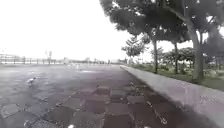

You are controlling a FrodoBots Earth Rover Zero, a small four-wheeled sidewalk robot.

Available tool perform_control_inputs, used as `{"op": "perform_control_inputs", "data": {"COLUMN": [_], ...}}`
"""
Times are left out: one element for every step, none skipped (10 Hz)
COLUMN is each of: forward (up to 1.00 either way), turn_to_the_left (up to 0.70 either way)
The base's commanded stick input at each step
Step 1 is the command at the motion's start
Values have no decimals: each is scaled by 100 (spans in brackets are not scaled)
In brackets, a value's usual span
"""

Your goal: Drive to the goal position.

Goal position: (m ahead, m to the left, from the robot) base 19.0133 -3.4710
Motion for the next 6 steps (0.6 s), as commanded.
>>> {"op": "perform_control_inputs", "data": {"forward": [70,70,70,70,70,70], "turn_to_the_left": [0,0,0,0,0,0]}}
